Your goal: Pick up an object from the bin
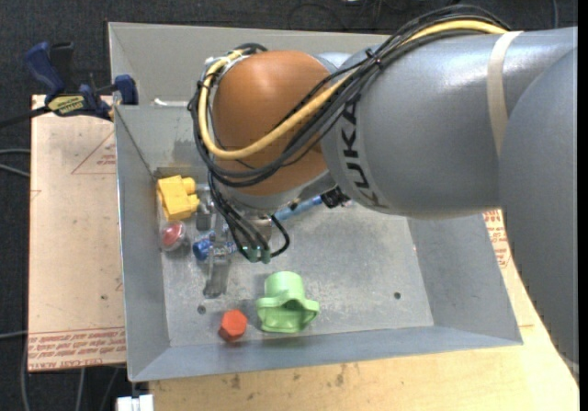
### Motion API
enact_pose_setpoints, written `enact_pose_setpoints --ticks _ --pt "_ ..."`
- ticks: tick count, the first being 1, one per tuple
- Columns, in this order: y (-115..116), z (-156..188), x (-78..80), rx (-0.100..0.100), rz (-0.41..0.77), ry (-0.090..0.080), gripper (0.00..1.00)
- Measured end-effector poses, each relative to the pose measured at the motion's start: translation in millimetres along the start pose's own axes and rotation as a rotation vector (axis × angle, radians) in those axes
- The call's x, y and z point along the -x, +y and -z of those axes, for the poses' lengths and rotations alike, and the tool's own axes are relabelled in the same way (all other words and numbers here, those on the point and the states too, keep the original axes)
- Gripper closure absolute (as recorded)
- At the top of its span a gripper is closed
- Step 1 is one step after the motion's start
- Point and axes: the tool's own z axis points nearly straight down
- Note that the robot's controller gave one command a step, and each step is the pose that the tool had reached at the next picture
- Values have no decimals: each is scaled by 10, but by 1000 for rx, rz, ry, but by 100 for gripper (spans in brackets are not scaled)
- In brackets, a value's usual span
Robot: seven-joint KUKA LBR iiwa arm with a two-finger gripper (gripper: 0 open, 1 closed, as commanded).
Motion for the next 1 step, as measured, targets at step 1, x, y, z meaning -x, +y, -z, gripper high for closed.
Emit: enact_pose_setpoints --ticks 1 --pt "-782 -1463 629 5 266 -21 0"
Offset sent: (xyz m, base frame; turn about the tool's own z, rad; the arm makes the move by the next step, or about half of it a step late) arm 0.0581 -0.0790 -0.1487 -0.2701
